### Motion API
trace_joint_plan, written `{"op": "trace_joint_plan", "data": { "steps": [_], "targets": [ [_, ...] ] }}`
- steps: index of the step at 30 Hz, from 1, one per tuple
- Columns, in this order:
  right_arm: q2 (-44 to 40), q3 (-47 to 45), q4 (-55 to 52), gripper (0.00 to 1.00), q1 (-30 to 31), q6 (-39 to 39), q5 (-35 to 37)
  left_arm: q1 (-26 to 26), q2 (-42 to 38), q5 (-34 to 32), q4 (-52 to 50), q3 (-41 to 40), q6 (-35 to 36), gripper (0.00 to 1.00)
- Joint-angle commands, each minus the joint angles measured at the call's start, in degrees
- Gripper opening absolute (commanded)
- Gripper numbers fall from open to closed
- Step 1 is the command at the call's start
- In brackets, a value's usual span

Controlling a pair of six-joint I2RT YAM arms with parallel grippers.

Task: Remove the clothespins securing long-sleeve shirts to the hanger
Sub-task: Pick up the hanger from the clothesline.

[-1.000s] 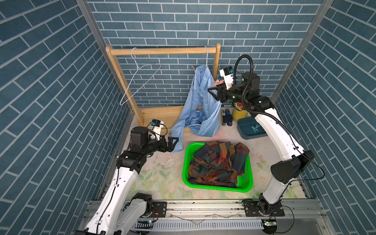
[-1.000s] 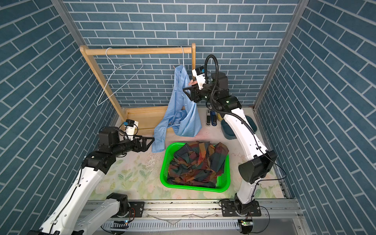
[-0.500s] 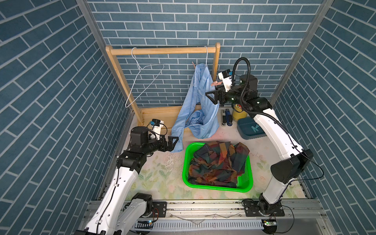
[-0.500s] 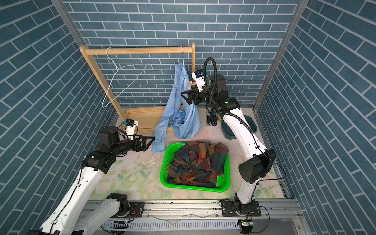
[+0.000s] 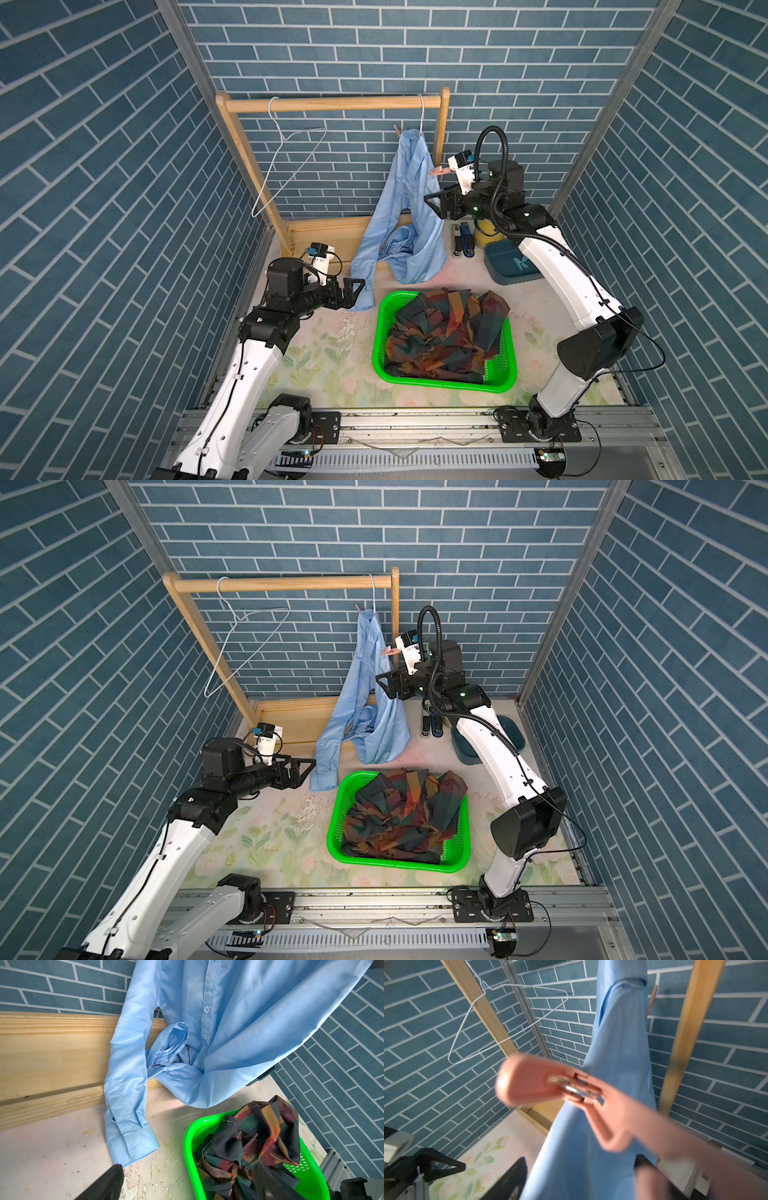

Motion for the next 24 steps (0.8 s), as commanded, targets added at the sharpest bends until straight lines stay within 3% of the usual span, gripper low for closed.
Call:
{"op": "trace_joint_plan", "data": {
  "steps": [1,6,14,24],
  "targets": [
    [-4.8,-2.0,0.54,0.65,-0.17,0.08,2.7,-0.24,-0.35,-0.41,0.47,-0.6,0.41,1.0],
    [-6.77,-4.08,0.52,0.48,-0.18,0.47,3.48,-0.24,-0.33,-0.19,0.82,-0.51,0.17,1.0],
    [-5.29,-2.78,-0.17,0.43,-0.21,0.59,4.73,-0.24,-0.88,-0.18,0.3,-0.42,0.19,1.0],
    [-3.12,0.1,-1.75,0.25,-0.22,1.22,4.38,-0.24,-1.76,-0.18,-0.55,0.09,0.34,1.0]
  ]
}}
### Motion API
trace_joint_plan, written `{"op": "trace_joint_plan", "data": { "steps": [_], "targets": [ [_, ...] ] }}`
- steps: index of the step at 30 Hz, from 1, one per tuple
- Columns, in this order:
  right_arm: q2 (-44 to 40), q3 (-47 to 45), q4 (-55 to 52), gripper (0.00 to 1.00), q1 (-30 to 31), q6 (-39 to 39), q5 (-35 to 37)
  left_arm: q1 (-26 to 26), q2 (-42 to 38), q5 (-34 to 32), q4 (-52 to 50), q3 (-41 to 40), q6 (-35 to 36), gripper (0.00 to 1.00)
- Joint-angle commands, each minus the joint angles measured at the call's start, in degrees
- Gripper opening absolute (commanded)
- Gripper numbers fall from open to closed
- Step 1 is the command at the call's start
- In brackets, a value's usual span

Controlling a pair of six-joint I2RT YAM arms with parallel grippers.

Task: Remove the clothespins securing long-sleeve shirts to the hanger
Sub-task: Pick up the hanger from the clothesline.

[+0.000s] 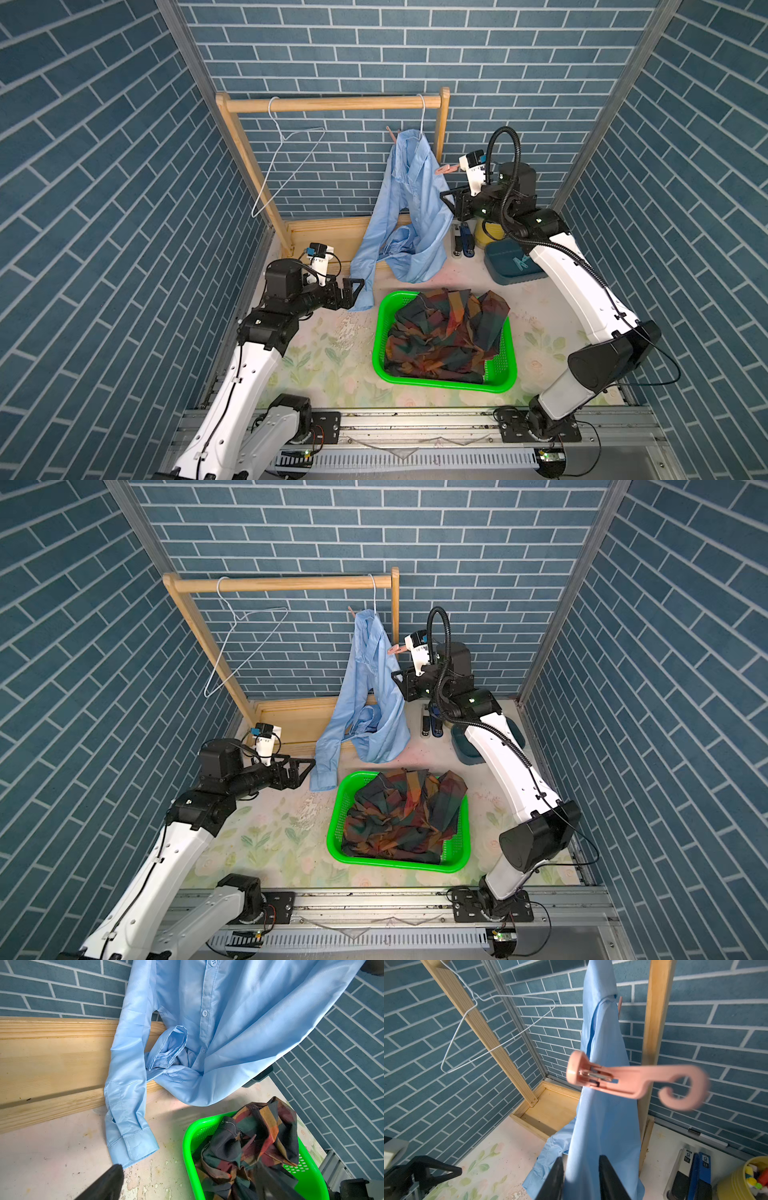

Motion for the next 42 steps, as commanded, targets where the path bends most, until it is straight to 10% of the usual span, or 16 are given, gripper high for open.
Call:
{"op": "trace_joint_plan", "data": {
  "steps": [1,8,42],
  "targets": [
    [0.71,2.17,-0.99,0.21,-0.17,-0.26,0.4,-0.26,-0.83,-0.19,-0.69,0.33,0.42,1.0],
    [0.57,2.63,-1.52,0.0,-0.17,-0.31,0.55,-0.24,-0.95,-0.35,-1.15,0.64,0.61,1.0],
    [-9.37,6.42,-0.07,0.0,-0.09,-0.53,-2.65,-0.28,-1.04,-1.65,-4.05,3.59,-0.57,1.0]
  ]
}}
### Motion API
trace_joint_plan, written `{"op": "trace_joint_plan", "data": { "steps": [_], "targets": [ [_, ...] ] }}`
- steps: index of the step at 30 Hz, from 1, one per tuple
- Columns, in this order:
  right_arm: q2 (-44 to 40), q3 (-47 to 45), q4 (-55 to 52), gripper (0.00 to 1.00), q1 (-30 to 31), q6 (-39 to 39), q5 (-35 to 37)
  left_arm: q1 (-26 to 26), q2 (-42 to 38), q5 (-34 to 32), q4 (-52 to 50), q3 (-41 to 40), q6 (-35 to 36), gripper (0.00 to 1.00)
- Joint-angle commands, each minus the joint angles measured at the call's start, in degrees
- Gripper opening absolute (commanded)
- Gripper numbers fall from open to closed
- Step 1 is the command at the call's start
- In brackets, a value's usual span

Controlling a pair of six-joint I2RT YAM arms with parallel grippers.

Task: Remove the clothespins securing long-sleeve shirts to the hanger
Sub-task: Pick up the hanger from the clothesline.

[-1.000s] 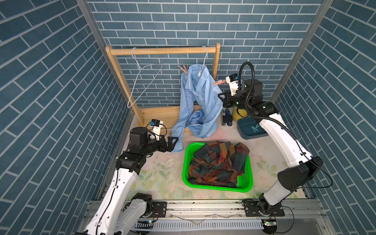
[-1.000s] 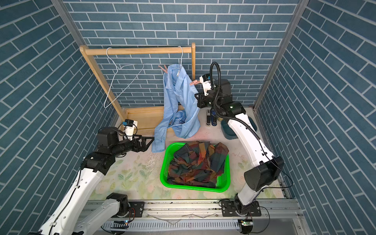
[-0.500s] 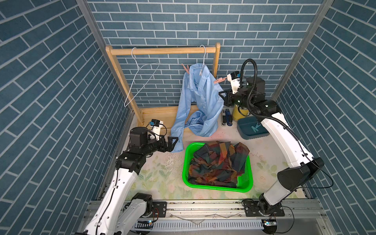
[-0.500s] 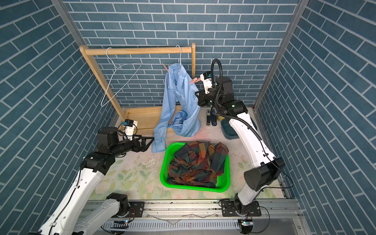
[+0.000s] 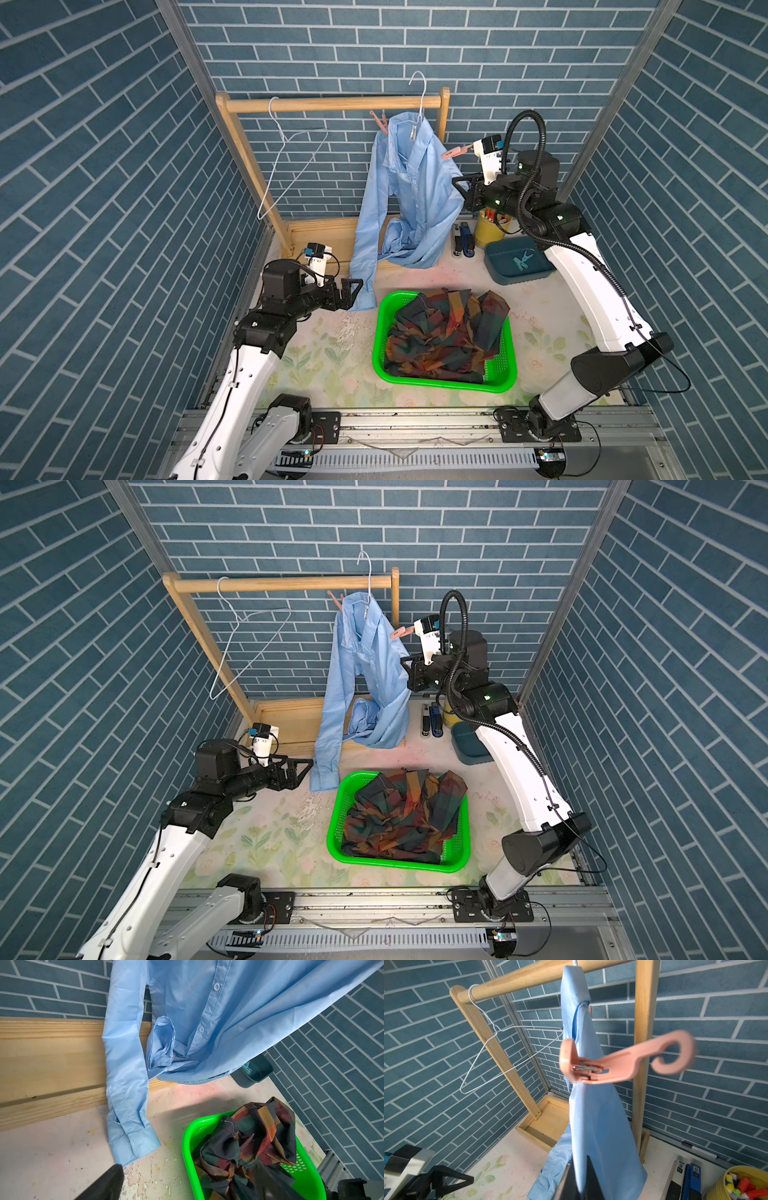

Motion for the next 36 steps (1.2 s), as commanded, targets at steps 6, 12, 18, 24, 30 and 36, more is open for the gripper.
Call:
{"op": "trace_joint_plan", "data": {
  "steps": [6,12,18,24,30,36],
  "targets": [
    [-12.12,-1.7,2.44,0.0,0.11,-1.03,-3.13,-0.27,-0.41,-4.49,-1.55,3.67,-1.66,1.0],
    [-17.12,-2.92,2.15,0.0,0.11,-0.78,-2.59,-0.25,2.48,-9.74,-3.77,7.77,-2.7,1.0],
    [-19.26,-2.2,0.82,0.0,0.07,-0.69,-3.0,-0.22,9.18,-13.09,-2.62,12.83,-6.55,1.0],
    [-24.01,-10.32,2.36,0.0,0.11,-0.42,-2.07,-0.22,12.65,-15.2,-1.08,14.78,-8.81,1.0],
    [-26.02,-8.59,1.32,0.0,0.09,-0.15,-2.32,-0.14,17.43,-20.72,1.7,16.97,-9.85,1.0],
    [-26.66,-4.51,-0.25,0.0,0.09,0.11,-2.97,-1.7,27.65,-19.86,7.81,24.48,-14.28,1.0]
  ]
}}
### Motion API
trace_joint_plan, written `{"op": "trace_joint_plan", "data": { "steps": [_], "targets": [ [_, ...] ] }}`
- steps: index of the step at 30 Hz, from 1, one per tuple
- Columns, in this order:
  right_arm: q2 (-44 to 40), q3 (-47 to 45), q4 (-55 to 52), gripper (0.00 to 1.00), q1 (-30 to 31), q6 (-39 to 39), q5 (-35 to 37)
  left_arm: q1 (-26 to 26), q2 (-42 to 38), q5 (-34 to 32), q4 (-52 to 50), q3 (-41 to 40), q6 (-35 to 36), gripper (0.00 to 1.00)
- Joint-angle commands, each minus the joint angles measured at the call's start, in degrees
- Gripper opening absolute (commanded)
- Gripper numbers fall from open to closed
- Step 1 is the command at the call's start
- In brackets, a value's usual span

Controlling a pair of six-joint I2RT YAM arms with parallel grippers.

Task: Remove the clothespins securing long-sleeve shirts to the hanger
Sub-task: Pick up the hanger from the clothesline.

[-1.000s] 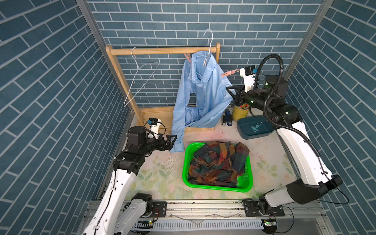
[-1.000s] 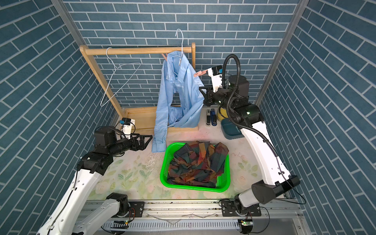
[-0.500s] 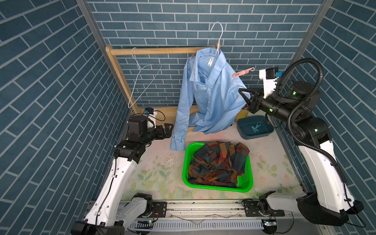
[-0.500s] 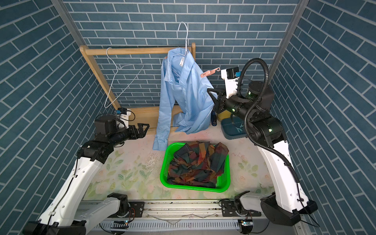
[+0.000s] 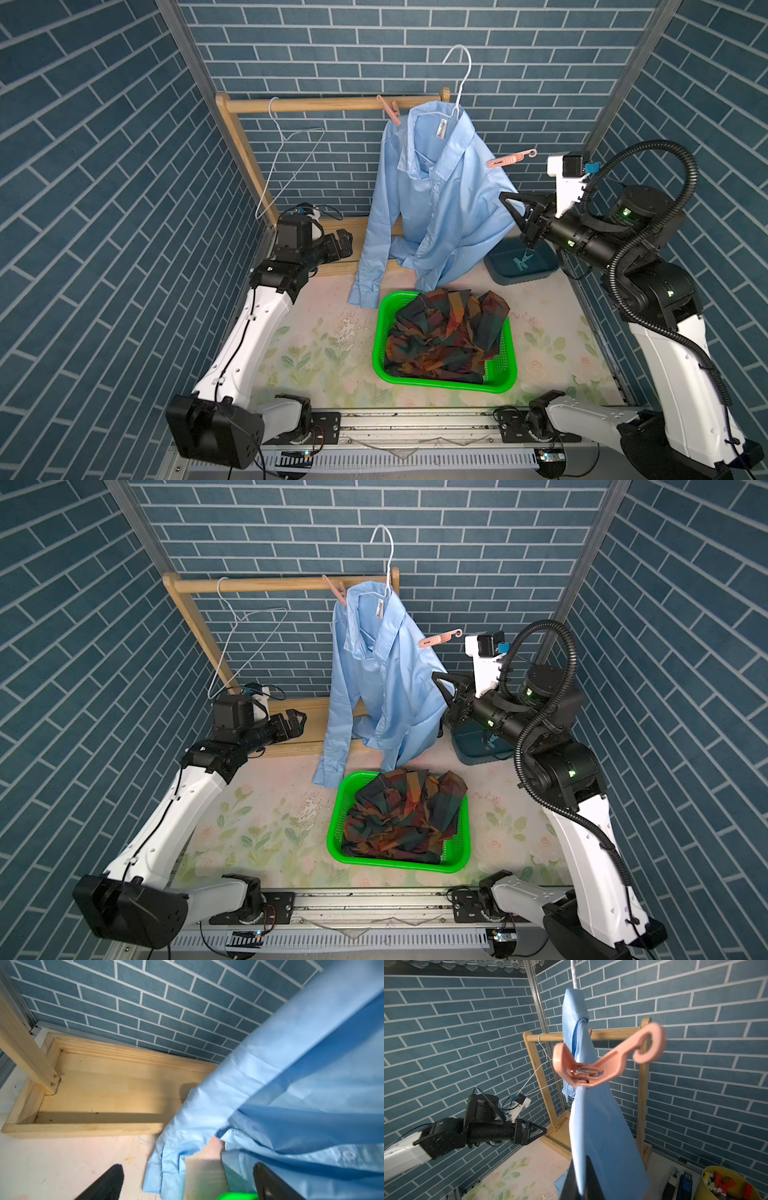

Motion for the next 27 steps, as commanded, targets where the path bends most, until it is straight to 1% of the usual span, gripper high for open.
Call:
{"op": "trace_joint_plan", "data": {
  "steps": [1,5,8,11,12,15,16,17,20,24,27],
  "targets": [
    [-2.52,3.63,3.13,0.0,0.13,-0.08,-1.02,-1.71,4.92,-1.08,5.08,4.51,-2.38,1.0],
    [-3.42,4.66,2.44,0.0,0.13,-0.04,-1.13,-2.18,13.71,-1.11,6.13,10.8,-3.47,1.0],
    [-3.53,6.49,1.98,0.0,0.13,0.6,-1.5,-2.21,20.13,-2.99,7.05,16.65,-4.04,1.0],
    [-2.73,9.15,1.58,0.0,0.13,1.62,-2.42,-2.87,27.39,-1.76,7.02,25.21,-5.13,1.0],
    [-2.42,10.0,1.53,0.0,0.13,1.88,-2.58,-4.22,30.18,-1.53,5.52,29.3,-4.38,1.0],
    [-1.19,12.1,1.71,0.0,0.18,2.79,-3.36,-10.03,37.86,-0.55,-0.75,42.14,1.46,1.0],
    [-0.83,12.92,1.65,0.0,0.09,2.9,-3.53,-11.73,39.91,0.34,-2.56,45.72,2.59,1.0],
    [-0.61,13.44,1.7,0.0,0.11,2.9,-3.58,-12.96,41.07,1.23,-2.96,47.1,2.76,1.0],
    [0.39,15.6,1.34,0.0,0.13,2.78,-3.48,-16.2,39.87,6.22,0.76,43.72,2.48,1.0],
    [2.69,19.71,0.98,0.0,0.13,3.22,-4.65,-20.09,33.08,15.44,6.91,34.01,2.83,1.0],
    [5.93,24.28,1.35,0.0,0.11,4.66,-5.94,-21.59,27.86,20.27,9.06,29.12,2.21,1.0]
  ]
}}
